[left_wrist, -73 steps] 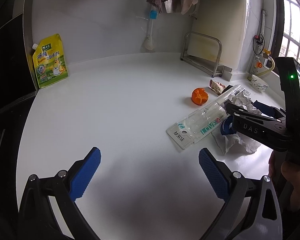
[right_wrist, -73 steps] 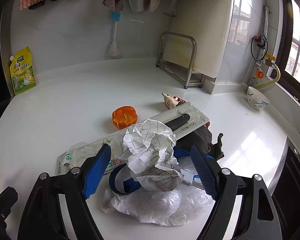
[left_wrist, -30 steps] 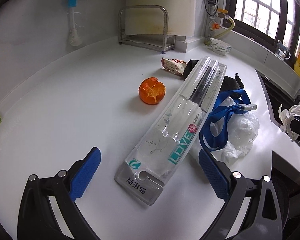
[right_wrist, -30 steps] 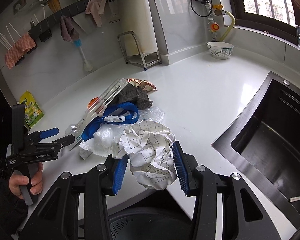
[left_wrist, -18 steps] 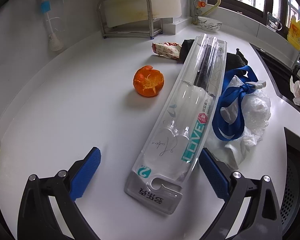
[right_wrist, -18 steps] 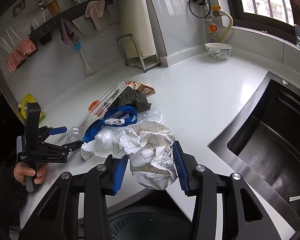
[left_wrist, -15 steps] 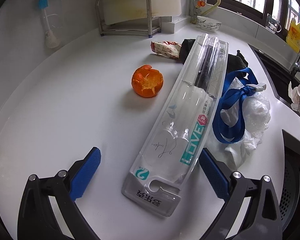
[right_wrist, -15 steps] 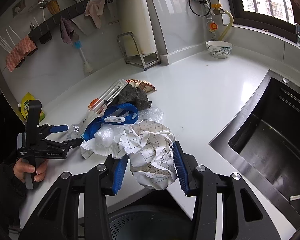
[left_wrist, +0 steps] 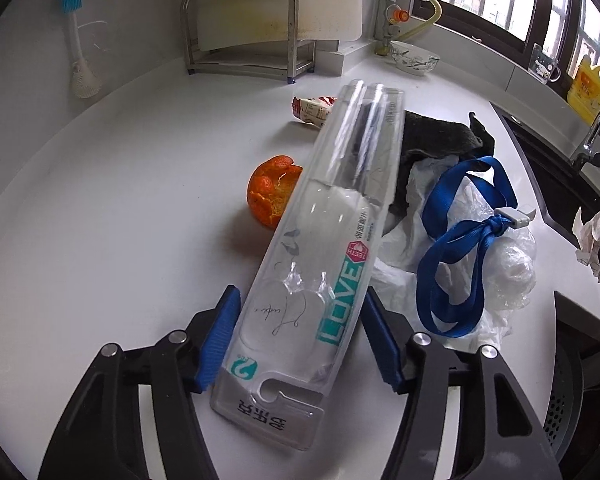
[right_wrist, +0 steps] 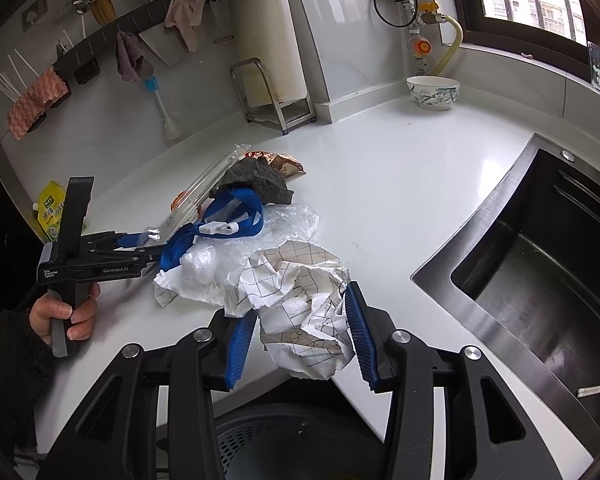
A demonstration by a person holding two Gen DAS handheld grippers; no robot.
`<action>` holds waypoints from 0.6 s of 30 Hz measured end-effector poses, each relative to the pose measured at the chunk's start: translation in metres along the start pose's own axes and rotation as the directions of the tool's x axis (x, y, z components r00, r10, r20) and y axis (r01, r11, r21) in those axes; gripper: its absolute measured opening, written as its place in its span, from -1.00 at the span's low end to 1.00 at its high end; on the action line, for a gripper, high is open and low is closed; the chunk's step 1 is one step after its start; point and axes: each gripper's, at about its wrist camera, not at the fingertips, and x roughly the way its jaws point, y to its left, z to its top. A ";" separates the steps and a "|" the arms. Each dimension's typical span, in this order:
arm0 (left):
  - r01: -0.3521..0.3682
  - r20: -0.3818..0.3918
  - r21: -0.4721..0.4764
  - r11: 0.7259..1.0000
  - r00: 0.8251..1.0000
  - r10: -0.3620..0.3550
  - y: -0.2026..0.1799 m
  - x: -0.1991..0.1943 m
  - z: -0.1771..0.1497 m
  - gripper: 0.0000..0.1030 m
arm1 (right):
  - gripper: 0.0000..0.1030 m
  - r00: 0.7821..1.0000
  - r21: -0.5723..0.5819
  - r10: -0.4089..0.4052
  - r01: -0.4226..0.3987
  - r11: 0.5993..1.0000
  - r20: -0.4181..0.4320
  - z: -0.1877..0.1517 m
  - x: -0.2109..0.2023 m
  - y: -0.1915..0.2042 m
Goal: Collect trash
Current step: 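Lift crumpled paper with right tool while left tool grasps the clear LOVE tray, then carry the crumpled paper and clear tray with both tools over the bin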
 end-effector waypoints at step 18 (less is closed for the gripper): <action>-0.241 0.146 -0.143 0.960 0.954 0.261 -0.033 -0.095 -0.043 0.01 | -0.16 1.000 0.026 0.016 -0.016 1.000 -0.002 -0.025 -0.019 -0.001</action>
